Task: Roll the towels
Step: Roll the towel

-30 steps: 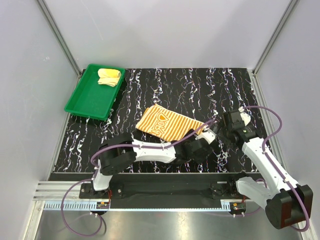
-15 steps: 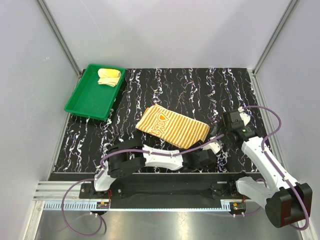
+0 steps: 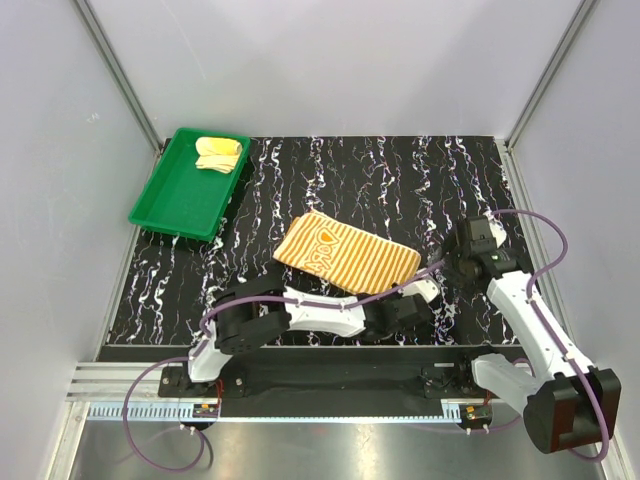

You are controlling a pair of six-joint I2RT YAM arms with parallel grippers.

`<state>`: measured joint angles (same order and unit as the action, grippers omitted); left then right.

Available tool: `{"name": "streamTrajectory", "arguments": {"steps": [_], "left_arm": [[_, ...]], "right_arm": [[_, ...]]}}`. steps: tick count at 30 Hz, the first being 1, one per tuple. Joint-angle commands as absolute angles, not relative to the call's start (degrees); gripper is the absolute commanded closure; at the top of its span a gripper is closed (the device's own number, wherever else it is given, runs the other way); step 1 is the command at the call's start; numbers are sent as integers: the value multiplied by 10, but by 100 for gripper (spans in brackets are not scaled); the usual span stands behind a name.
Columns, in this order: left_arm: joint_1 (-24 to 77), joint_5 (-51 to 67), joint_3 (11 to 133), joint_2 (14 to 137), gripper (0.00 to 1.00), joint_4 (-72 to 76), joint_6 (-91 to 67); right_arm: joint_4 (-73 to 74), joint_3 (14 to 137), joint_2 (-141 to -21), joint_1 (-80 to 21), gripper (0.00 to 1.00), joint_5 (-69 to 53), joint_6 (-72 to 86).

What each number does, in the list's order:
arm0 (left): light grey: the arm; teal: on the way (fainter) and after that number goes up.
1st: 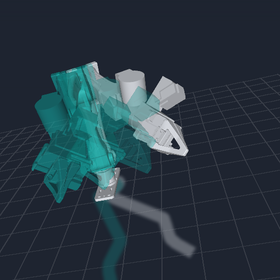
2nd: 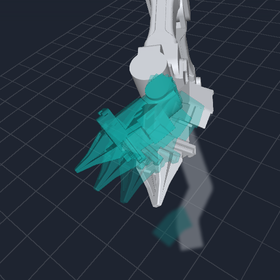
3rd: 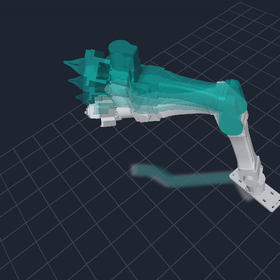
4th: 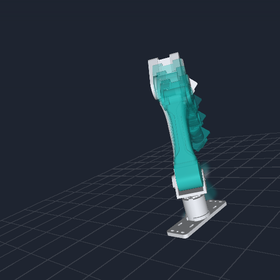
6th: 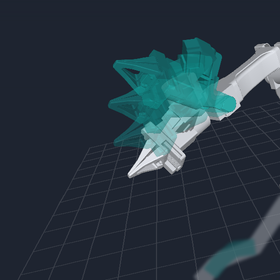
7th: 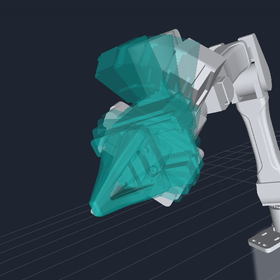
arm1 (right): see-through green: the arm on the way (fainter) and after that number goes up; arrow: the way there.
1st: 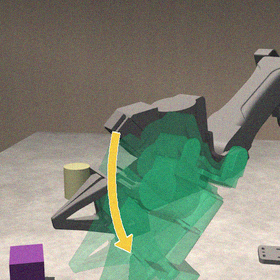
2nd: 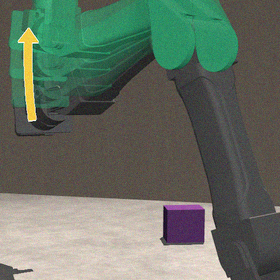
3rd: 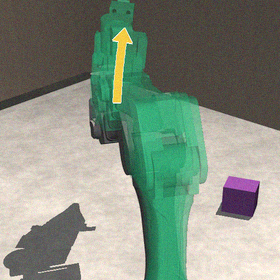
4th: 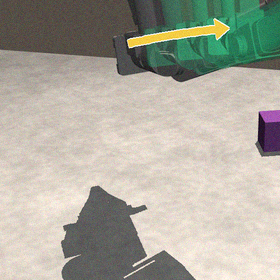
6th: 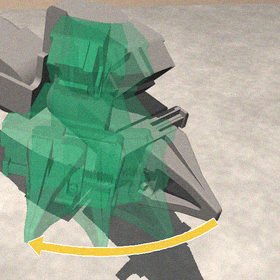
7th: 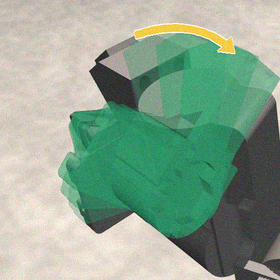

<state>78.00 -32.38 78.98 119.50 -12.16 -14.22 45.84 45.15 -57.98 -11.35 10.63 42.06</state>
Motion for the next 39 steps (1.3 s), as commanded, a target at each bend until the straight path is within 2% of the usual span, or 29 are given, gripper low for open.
{"name": "streamTrajectory", "arguments": {"steps": [1,11,21,39], "left_arm": [[771,-252,779,1130,100,-121,-198],[725,-105,703,1035,100,-52,-330],[665,16,594,986,100,47,-474],[601,12,453,885,100,120,-685]], "right_arm": [[428,491,-584,-92,23,55,389],[410,541,-591,-70,23,-27,393],[364,499,-586,-68,23,-122,411],[227,389,-574,-68,25,-258,469]]}}
